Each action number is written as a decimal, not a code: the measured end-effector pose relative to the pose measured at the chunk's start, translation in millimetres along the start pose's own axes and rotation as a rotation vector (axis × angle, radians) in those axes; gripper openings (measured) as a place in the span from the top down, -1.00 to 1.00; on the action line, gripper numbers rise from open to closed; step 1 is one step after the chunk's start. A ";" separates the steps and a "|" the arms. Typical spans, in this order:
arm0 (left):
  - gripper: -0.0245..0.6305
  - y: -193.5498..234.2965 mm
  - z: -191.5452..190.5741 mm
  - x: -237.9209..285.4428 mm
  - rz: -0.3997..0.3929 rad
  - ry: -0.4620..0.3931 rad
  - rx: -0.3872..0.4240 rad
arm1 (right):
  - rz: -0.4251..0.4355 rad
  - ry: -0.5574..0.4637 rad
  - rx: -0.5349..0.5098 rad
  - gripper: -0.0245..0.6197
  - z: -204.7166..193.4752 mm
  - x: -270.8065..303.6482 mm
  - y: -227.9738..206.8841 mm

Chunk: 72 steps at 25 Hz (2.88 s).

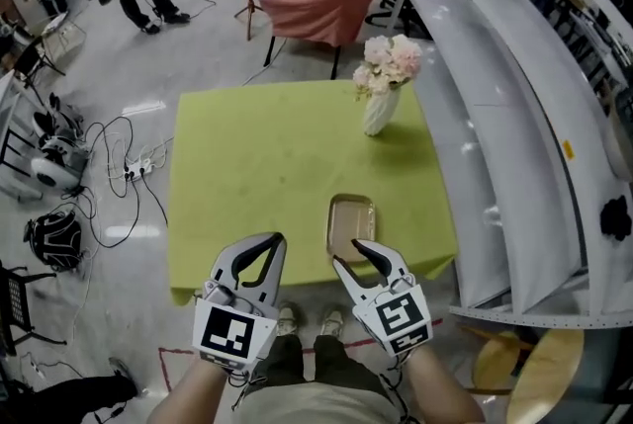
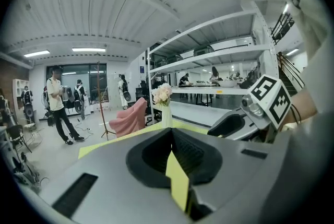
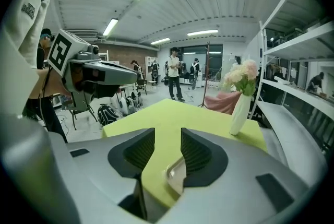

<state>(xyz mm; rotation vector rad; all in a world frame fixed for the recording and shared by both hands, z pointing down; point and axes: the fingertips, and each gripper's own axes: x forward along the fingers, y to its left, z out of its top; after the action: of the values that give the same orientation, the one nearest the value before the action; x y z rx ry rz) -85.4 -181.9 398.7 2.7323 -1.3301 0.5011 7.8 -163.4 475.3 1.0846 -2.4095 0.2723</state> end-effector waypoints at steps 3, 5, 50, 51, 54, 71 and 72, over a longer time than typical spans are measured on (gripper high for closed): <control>0.91 -1.9 -16.2 8.6 -0.017 0.014 -0.021 | 0.015 0.038 -0.001 0.39 -19.4 17.5 4.3; 0.91 -3.9 -26.6 13.9 -0.029 0.027 -0.032 | 0.021 0.062 -0.005 0.37 -31.9 28.9 7.2; 0.90 -46.2 -156.7 81.4 -0.232 0.216 -0.208 | -0.016 0.120 0.025 0.85 -106.3 77.8 6.6; 0.90 -50.2 -158.7 84.0 -0.244 0.221 -0.216 | -0.006 0.110 0.040 0.85 -105.3 77.4 7.2; 0.80 -63.3 -169.3 93.9 -0.287 0.252 -0.247 | 0.022 0.091 0.086 0.86 -104.7 77.2 7.5; 0.75 -74.9 -213.8 117.5 -0.298 0.370 -0.350 | 0.144 0.025 0.047 0.87 -98.1 74.4 18.8; 0.75 -74.3 -216.3 118.3 -0.291 0.379 -0.352 | 0.148 0.024 0.038 0.87 -97.1 74.0 19.9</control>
<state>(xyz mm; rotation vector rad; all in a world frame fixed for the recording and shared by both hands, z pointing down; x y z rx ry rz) -16.5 -182.6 646.8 2.3357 -0.8228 0.6460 -15.8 -162.8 596.7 0.9146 -2.4756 0.3804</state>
